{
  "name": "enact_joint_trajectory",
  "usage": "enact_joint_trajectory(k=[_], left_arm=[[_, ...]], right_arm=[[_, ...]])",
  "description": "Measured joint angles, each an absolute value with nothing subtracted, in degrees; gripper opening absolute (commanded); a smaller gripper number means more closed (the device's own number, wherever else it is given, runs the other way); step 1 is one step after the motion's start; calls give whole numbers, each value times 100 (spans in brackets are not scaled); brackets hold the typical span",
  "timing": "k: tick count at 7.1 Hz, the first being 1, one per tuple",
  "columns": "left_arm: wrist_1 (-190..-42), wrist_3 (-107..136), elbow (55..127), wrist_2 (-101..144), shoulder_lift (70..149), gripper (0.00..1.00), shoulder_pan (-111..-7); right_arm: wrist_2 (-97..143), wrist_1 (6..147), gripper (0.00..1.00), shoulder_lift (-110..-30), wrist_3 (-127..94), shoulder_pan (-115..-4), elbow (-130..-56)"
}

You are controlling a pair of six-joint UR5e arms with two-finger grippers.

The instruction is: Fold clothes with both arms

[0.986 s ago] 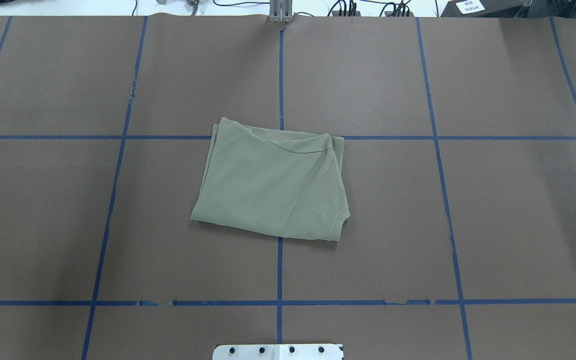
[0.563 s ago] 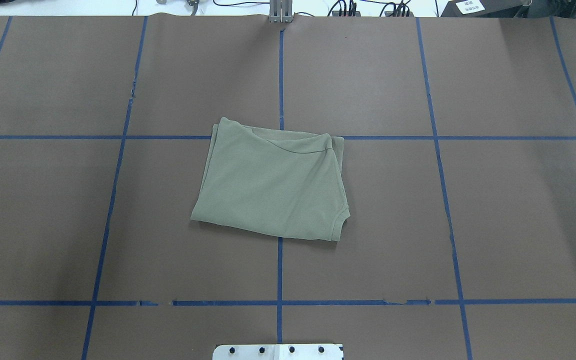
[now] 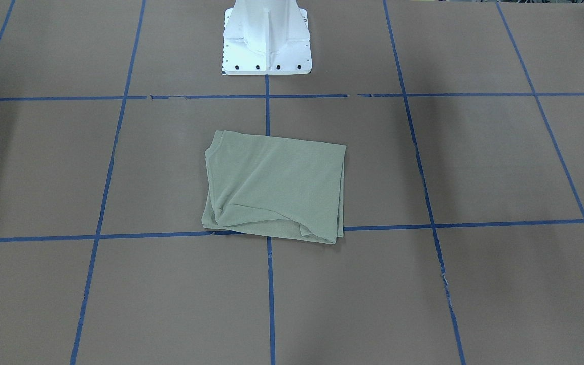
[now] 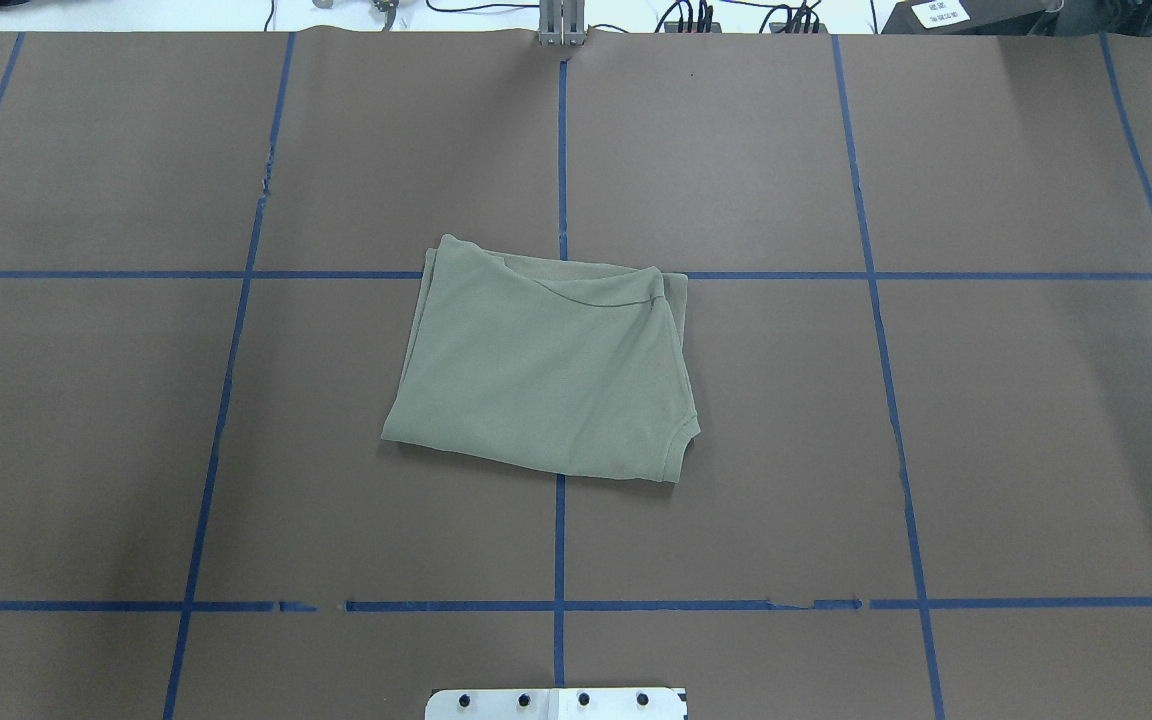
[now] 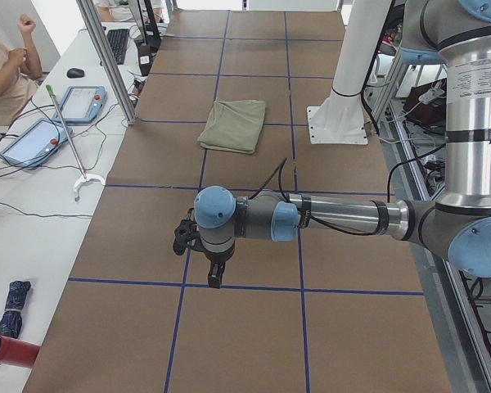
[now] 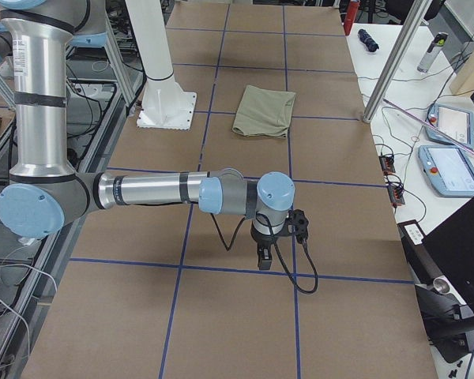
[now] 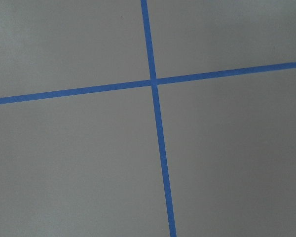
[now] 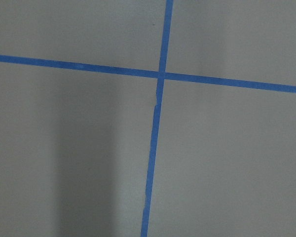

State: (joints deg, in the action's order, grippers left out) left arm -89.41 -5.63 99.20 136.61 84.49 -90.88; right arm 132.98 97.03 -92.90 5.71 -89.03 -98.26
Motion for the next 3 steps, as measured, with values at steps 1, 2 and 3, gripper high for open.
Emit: enact_joint_trajectory(k=[1,2,3], left_arm=[[-8940,-563,9911,13659,8448,100,-9088],[-8939,-563,9900,13659,8447,100,-9088],[-8939,-563,9893,13658,8447,100,-9088]], right_arm=[[13298,9703,100,-9290,571,-8900,-9826],[13298,9703,100,-9290,571,-8898,-9826],[13298,9703,100,-9290,571,-8892,-9826]])
